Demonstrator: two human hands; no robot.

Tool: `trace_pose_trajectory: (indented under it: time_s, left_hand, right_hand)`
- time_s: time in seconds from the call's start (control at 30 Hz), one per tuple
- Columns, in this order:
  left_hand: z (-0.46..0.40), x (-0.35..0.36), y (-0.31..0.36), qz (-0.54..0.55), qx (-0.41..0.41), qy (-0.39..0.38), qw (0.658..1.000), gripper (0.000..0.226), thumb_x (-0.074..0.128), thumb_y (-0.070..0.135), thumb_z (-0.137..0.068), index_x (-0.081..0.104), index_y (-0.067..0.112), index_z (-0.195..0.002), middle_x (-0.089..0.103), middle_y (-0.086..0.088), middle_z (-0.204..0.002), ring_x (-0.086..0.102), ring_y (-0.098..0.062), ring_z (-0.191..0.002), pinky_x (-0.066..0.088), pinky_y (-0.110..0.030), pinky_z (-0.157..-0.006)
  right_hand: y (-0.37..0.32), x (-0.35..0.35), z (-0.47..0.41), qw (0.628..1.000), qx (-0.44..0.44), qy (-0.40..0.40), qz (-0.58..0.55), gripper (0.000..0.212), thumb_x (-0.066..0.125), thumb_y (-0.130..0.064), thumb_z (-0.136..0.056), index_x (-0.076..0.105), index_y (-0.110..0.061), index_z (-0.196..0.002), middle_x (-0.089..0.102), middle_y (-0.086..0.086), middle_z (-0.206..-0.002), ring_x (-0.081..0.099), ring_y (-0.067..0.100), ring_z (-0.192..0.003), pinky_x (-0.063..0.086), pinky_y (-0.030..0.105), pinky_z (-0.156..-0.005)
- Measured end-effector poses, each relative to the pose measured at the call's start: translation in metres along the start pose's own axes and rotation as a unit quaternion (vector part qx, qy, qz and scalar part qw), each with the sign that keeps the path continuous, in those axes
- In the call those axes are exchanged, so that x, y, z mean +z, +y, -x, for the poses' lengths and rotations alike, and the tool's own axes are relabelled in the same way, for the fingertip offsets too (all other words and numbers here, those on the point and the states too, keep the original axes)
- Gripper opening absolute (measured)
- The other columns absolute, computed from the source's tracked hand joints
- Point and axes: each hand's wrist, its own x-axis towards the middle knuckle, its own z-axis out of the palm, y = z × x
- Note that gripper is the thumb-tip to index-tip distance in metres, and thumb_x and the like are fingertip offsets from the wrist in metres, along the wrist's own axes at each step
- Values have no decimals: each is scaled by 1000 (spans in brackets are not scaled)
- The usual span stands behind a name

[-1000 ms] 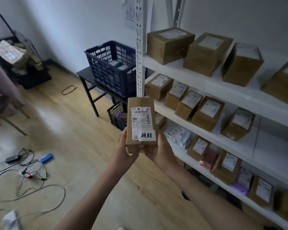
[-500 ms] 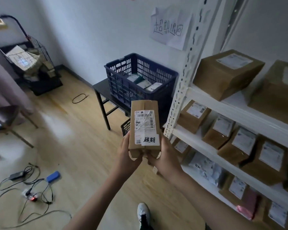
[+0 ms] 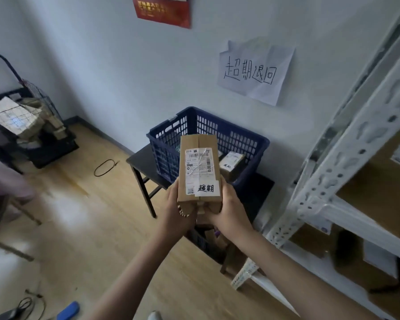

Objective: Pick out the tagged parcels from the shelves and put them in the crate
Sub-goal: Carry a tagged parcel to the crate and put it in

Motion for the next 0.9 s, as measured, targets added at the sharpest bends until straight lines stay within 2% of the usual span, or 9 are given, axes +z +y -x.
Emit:
trace_pose_trajectory:
  time_s: [0.1,0.17,0.23,0.37,0.47,0.53,0.63,0.83,0.9]
  left_hand:
    - [-56,-16,-38,10,4,-38,999,84,81,5,-80,39,41,-144,48,29,-138,45,4,-130,47,-18,-100]
    - [-94,-25,-67,11,5,-73,997,80,82,7,-78,44,31,-144,53,15,-138,46,-2,-132,47,-21,-101]
    - [-131,-33,-90,13,-1,-111,994,80,82,7,-76,45,36,-140,53,17,-136,45,4,-131,46,-18,-99]
    - [-193,-34,-127,-1,-10,-168,986,84,83,23,-76,40,36,-146,49,17,-143,43,-2,-135,48,-37,-106]
    - [-227,-24,-141,6,-13,-198,980,79,81,27,-79,38,53,-139,47,24,-141,43,-4,-135,49,-42,-106]
    - [-247,-12,-152,13,-8,-220,975,80,80,31,-79,33,60,-137,47,25,-141,43,-5,-136,48,-41,-107]
    - [-274,6,-172,25,-37,-247,968,84,81,42,-74,37,43,-145,48,17,-144,47,-4,-132,52,-40,-103]
    - [-311,37,-199,32,-67,-283,956,83,85,22,-76,38,29,-143,53,11,-137,54,1,-119,56,-23,-93]
    - [-318,46,-209,43,-82,-297,950,80,86,21,-75,39,29,-139,55,9,-133,56,-1,-119,57,-27,-92]
  right_hand:
    - [-5,22,-51,999,18,30,-6,92,84,-23,-82,30,-35,-156,46,-13,-143,47,-3,-131,44,6,-97]
    - [-7,38,-82,998,37,53,-10,91,84,-25,-82,31,-36,-155,46,-12,-144,47,1,-132,47,18,-104]
    - [-10,53,-113,996,52,77,-7,90,84,-26,-81,32,-35,-154,47,-10,-144,48,5,-135,49,32,-109]
    - [-7,68,-163,990,79,117,6,87,84,-28,-80,34,-38,-151,51,-10,-139,49,4,-131,51,33,-106]
    - [3,70,-192,986,102,134,12,87,85,-33,-79,35,-40,-150,52,-10,-138,50,4,-130,51,36,-107]
    - [16,68,-210,982,120,145,10,87,85,-35,-77,36,-40,-149,52,-12,-139,51,3,-129,51,36,-107]
    - [39,65,-233,976,145,161,7,84,85,-30,-80,38,-37,-150,53,-12,-140,52,5,-128,52,37,-106]
    - [69,62,-265,968,169,185,33,85,85,-22,-80,38,-27,-151,52,-6,-143,51,7,-131,47,26,-108]
    - [78,62,-270,964,184,187,36,86,86,-23,-79,37,-23,-150,52,-4,-143,50,6,-130,45,20,-106]
